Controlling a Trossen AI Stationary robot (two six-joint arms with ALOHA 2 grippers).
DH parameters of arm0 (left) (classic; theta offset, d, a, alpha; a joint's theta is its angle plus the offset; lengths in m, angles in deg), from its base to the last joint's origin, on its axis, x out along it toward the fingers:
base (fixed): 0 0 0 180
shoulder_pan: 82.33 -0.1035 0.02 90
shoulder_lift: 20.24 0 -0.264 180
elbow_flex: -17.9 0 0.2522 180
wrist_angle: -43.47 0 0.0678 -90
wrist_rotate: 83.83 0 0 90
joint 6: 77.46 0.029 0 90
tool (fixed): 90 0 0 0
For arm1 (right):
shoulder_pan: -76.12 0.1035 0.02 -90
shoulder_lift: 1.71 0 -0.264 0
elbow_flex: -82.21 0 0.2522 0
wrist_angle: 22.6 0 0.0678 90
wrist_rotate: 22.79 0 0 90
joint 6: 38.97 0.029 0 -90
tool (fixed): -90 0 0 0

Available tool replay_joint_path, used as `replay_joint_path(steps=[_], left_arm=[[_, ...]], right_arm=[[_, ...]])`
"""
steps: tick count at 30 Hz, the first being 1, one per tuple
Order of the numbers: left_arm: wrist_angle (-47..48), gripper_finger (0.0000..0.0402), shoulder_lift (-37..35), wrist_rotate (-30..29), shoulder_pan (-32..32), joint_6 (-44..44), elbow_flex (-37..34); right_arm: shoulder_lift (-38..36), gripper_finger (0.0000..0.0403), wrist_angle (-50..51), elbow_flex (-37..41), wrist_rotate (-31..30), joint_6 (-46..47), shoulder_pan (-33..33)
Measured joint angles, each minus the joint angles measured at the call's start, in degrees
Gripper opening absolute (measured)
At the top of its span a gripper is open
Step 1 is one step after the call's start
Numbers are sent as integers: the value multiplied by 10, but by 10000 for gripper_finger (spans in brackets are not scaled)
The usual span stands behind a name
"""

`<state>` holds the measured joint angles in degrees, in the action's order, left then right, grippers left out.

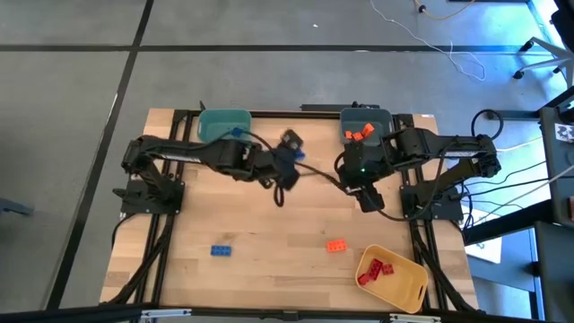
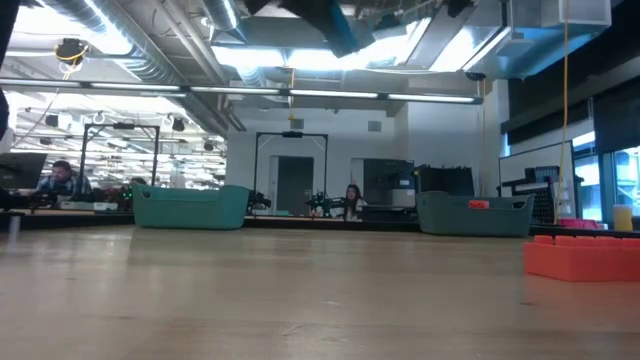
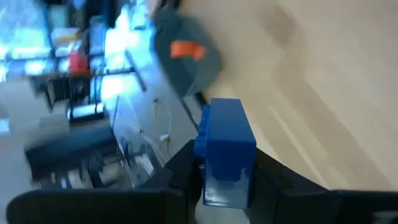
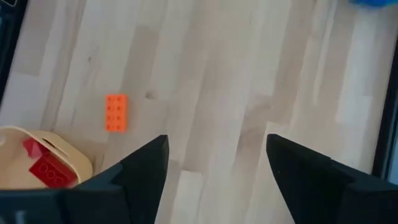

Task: Sort & place blocks by color
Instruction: Put the blue game piece into the green bin

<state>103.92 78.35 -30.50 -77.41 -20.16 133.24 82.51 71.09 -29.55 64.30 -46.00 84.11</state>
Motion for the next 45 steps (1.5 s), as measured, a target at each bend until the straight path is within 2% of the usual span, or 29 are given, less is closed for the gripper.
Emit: replay_joint_path(steps=[4,12,18,22,33,38,41,45], left_arm=[[34,83,-27,-4,-29,-76,1],[86,83,-52,6,-97,-165,1],[106,83,-54,38,-142,-207,1],[148,83,-54,42,-195,-270,1],[246,83,-51,114,-346,-491,1],[270,83,-50,150,-395,-551,-1],[269,83,-50,164,-417,-562,-31],[239,83,-50,167,-442,-567,-109]], right_arm=[[0,270,1,0,0,6,0],[0,270,13,0,0,3,0],[0,270,18,0,0,4,0],[0,271,18,0,0,5,0],[0,271,17,0,0,5,0],[0,271,16,0,0,5,0],[0,271,8,0,0,5,0],[0,271,3,0,0,5,0]])
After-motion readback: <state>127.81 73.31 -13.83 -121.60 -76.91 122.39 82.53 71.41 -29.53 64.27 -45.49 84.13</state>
